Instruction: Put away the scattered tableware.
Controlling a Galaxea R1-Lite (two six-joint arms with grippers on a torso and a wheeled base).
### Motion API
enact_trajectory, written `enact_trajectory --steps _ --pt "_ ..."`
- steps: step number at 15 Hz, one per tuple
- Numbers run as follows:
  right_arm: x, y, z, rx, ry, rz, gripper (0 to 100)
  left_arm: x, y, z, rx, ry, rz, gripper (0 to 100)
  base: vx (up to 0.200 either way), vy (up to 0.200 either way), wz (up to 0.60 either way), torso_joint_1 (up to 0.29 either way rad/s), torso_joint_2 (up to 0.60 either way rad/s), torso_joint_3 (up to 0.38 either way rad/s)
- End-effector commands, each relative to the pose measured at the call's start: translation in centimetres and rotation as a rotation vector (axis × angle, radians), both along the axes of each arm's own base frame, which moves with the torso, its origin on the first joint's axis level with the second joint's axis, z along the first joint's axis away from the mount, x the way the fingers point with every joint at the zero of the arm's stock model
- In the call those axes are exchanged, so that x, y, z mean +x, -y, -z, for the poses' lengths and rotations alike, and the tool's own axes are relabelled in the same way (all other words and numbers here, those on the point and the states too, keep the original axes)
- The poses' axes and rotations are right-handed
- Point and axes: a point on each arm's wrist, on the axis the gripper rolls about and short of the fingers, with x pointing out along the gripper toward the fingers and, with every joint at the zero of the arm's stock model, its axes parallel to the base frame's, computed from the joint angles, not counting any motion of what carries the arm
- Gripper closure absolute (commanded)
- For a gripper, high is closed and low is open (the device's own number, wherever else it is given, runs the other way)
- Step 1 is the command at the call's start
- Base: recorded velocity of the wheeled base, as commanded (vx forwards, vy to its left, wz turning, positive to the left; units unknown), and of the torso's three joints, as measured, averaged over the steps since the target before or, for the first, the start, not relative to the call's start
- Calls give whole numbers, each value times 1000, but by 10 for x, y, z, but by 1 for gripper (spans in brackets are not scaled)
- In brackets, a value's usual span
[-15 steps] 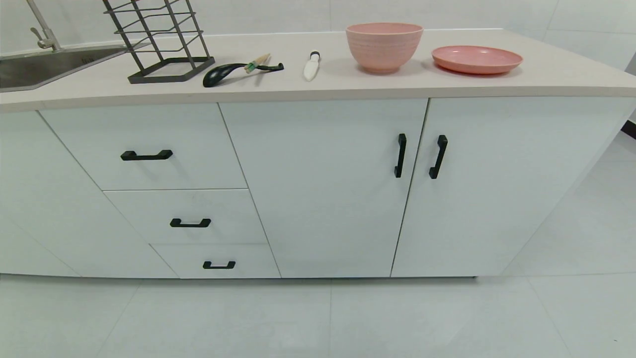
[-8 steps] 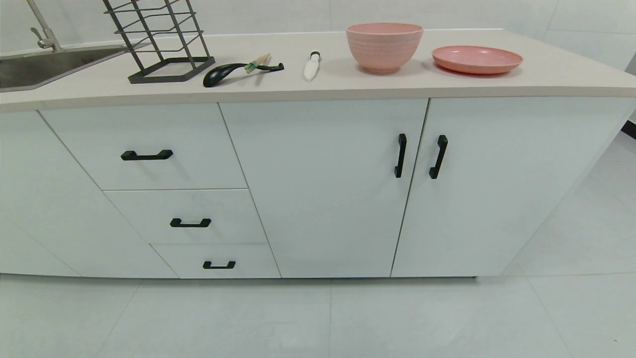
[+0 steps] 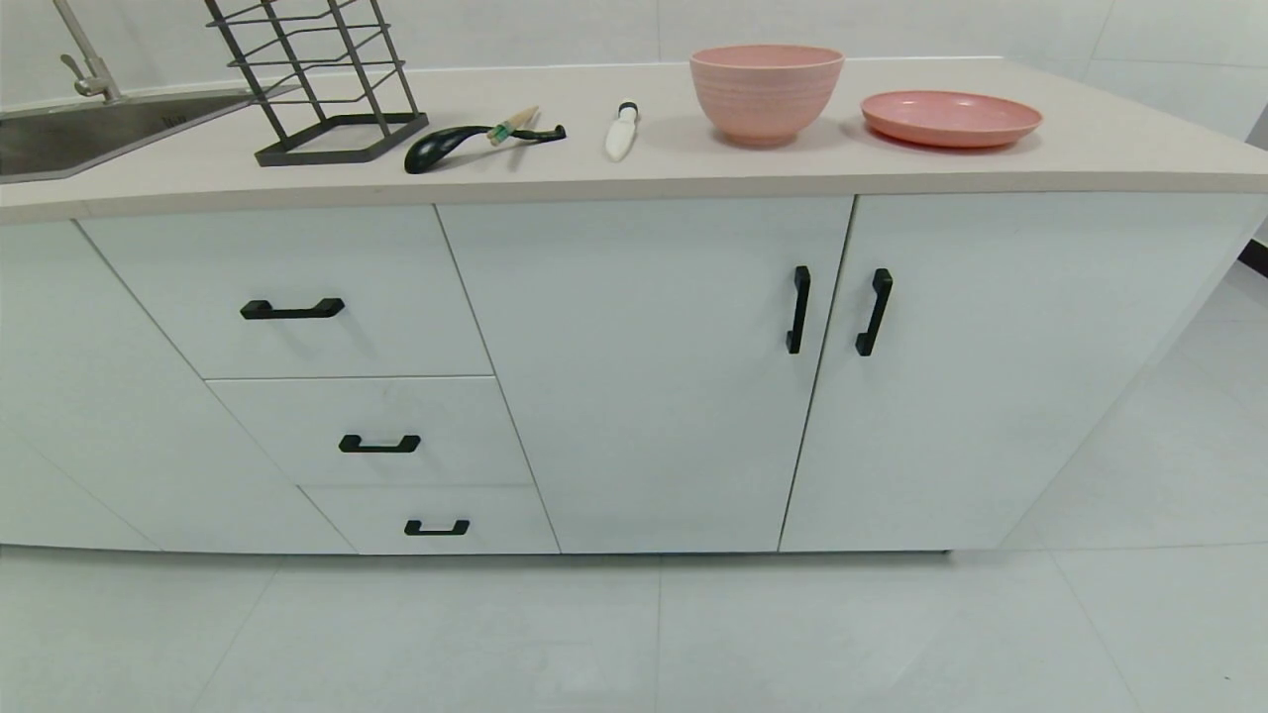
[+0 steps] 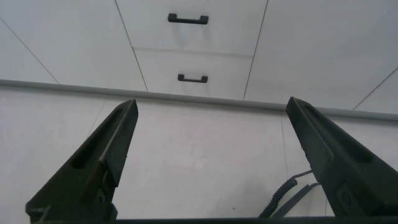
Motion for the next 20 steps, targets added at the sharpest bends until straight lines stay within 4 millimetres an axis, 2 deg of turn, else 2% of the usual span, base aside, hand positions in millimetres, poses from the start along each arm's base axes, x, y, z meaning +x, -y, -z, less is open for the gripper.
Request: enact_trajectory --steps 1,4,5,6,7,8,10,13,16,17,19,20 --pt "49 -5 14 -13 -141 -91 100 0 0 0 0 0 -1 0 0 0 0 0 0 0" --pt "94 -13 42 -64 -133 -138 100 0 0 0 0 -1 -1 0 0 0 0 0 0 0" --pt "103 -14 41 -63 -117 -139 100 0 0 0 0 -1 -1 0 0 0 0 0 0 0" --pt "120 -16 39 -60 -86 -144 100 0 0 0 -3 0 -1 0 0 0 0 0 0 0" --pt "124 -17 44 -59 -119 -164 0 0 0 0 -6 1 0 0 0 0 0 0 0 0" --pt "127 -17 45 -61 -126 -166 0 0 0 0 -8 1 -3 0 0 0 0 0 0 0" --pt "138 -19 34 -80 -63 -172 0 0 0 0 -12 2 -3 0 0 0 0 0 0 0" --pt "182 -30 24 -82 -5 -230 0 0 0 0 -9 3 -3 0 0 0 0 0 0 0" --pt "241 -41 -5 -101 188 -295 0 0 0 0 -8 1 -1 0 0 0 0 0 0 0" --pt "250 -43 -7 -104 205 -299 0 0 0 -4 -1 40 6 0 0 0 0 0 0 0" --pt "247 -44 -3 -105 200 -311 0 -3 3 -39 58 370 114 0 0 0 0 0 0 0" --pt "246 -44 -4 -105 211 -311 0 -5 6 -45 73 400 205 0 0 0 0 0 0 0"
